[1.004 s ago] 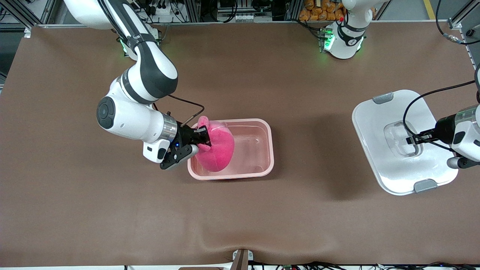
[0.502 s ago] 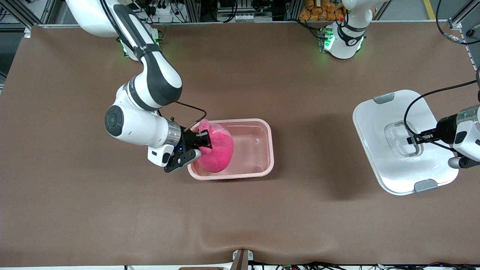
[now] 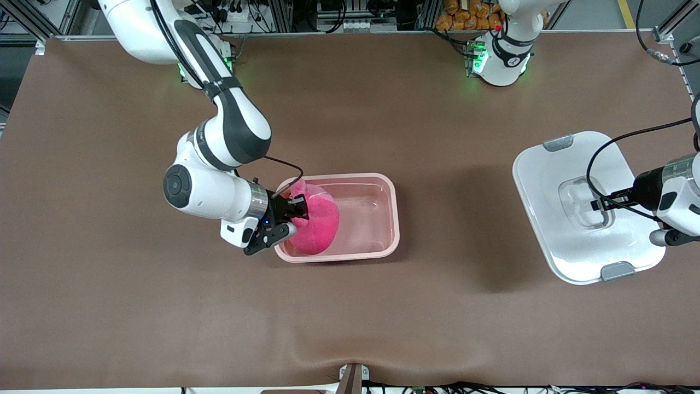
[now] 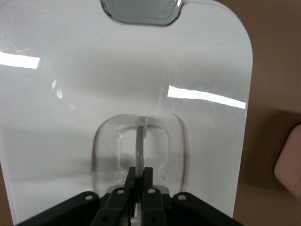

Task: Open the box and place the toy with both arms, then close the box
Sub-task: 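Carry the pink toy with the right gripper into the pink tub, then open the right gripper to release the toy and withdraw it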

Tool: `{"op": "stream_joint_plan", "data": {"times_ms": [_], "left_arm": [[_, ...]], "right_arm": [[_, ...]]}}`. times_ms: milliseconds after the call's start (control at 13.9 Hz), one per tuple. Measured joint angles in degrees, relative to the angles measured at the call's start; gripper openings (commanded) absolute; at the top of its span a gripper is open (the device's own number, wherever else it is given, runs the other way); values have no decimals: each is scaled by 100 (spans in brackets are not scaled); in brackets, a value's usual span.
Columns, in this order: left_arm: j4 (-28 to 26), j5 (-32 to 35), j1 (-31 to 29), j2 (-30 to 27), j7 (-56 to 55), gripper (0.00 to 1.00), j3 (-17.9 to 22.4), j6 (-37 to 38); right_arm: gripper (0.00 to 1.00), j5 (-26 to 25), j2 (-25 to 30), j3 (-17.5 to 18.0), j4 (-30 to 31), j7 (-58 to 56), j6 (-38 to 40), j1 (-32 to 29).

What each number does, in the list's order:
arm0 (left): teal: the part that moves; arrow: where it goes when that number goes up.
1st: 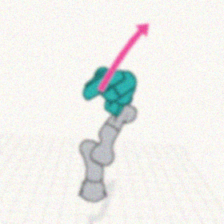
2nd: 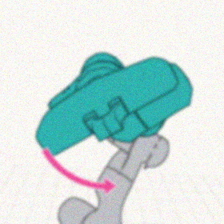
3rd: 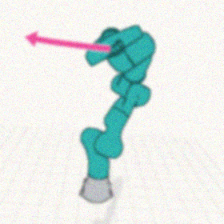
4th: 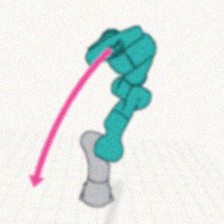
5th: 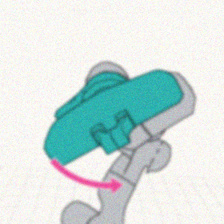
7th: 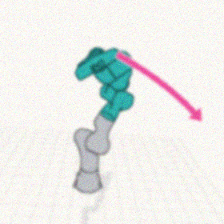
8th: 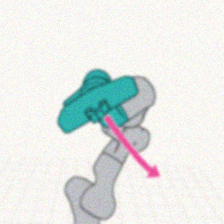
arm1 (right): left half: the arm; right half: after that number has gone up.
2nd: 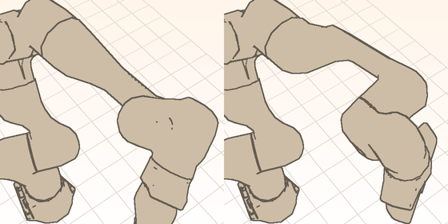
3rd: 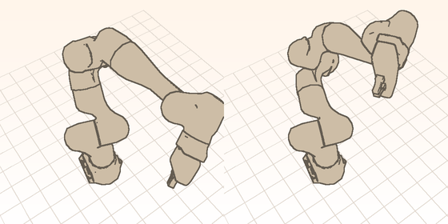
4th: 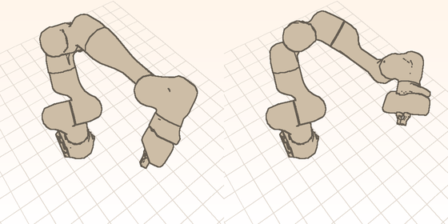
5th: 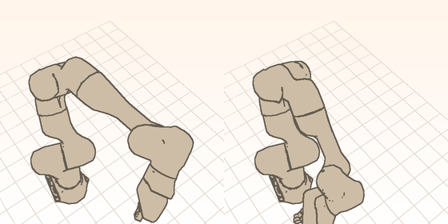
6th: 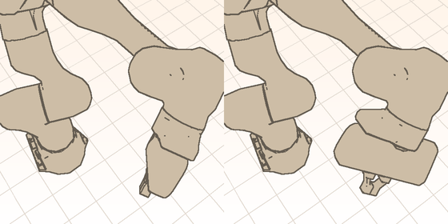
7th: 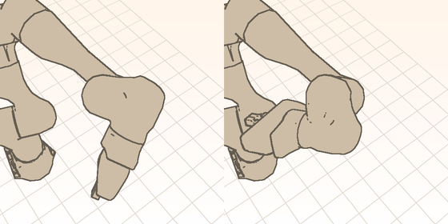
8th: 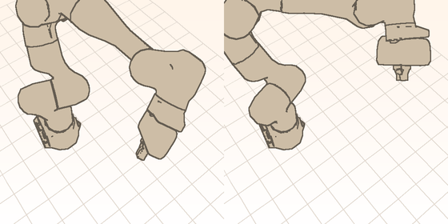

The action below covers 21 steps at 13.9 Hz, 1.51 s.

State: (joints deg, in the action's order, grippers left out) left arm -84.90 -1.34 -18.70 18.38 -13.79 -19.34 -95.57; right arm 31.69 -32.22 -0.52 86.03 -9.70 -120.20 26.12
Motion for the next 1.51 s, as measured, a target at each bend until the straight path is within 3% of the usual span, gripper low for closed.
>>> {"op": "stream_joint_plan", "data": {"times_ms": [574,1506], "left_arm": [[0,0,2,1,0,0,-2,0],[0,0,-10,1,4,0,3,0]], "right_arm": [[0,-206,-272,-9,2,235,-354,384],[0,-385,-787,-9,-2,1082,-1880,1164]]}}
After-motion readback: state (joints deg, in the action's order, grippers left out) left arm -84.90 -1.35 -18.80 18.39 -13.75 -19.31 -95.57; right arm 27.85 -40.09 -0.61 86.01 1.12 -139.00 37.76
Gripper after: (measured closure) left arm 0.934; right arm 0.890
